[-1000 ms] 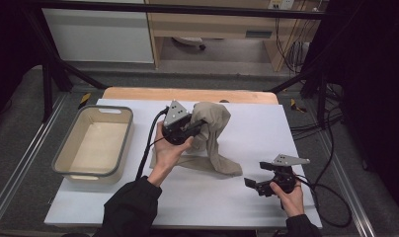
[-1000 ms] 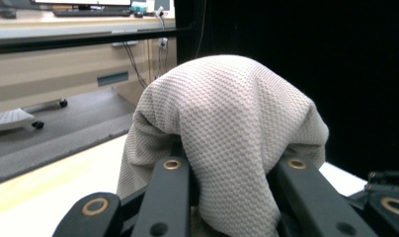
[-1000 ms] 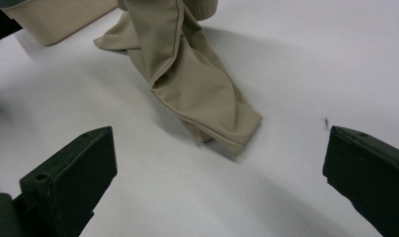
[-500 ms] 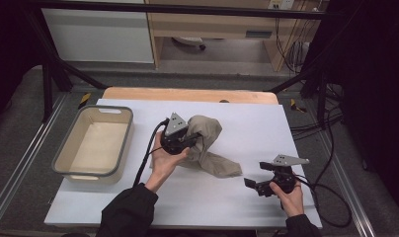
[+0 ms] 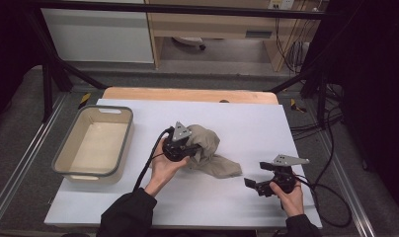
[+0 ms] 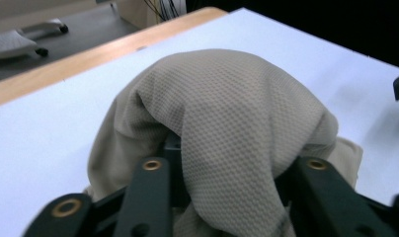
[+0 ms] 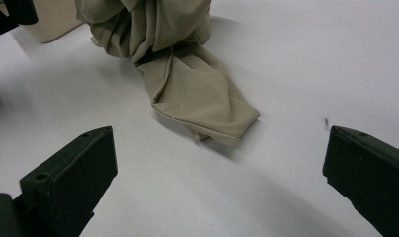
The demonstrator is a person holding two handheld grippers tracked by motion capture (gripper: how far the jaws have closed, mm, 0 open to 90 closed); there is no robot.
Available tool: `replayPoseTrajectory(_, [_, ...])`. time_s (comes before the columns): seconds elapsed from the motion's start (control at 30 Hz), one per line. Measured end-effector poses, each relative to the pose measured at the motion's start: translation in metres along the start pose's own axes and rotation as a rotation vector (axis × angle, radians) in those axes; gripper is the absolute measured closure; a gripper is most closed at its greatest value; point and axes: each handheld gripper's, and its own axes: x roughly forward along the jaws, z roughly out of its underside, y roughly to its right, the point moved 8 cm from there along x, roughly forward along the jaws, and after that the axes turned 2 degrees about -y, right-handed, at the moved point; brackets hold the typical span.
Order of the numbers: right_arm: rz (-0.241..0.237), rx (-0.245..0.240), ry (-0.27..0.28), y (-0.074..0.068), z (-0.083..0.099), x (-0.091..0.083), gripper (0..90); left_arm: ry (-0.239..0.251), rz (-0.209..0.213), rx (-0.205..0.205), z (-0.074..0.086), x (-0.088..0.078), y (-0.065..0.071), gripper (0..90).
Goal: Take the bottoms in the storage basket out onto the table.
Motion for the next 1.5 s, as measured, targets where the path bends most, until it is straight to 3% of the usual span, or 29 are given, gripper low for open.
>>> replayPoseTrajectory(0.2, [0.000, 0.002, -0.002, 0.000, 0.000, 0.000, 0.5, -0.032, -0.004, -0.004, 0.007, -0.001, -0.002, 41.8])
replayPoseTrajectory(0.5, [-0.001, 0.002, -0.001, 0.000, 0.000, 0.001, 0.5, -0.098, 0.035, -0.047, 0.011, -0.014, 0.002, 15.3])
replayPoseTrajectory(1.0, [-0.002, 0.003, -0.001, -0.001, 0.000, 0.001, 0.5, -0.043, 0.009, -0.058, -0.005, -0.048, -0.006, 6.2])
replayPoseTrajectory(1.2, [-0.003, 0.004, -0.002, -0.001, 0.000, 0.001, 0.5, -0.041, -0.015, -0.053, 0.004, -0.060, -0.015, 6.2])
replayPoseTrajectory(1.5, [-0.004, 0.005, 0.003, -0.001, 0.000, 0.001, 0.5, -0.044, -0.031, -0.065, 0.030, -0.076, -0.029, 6.3])
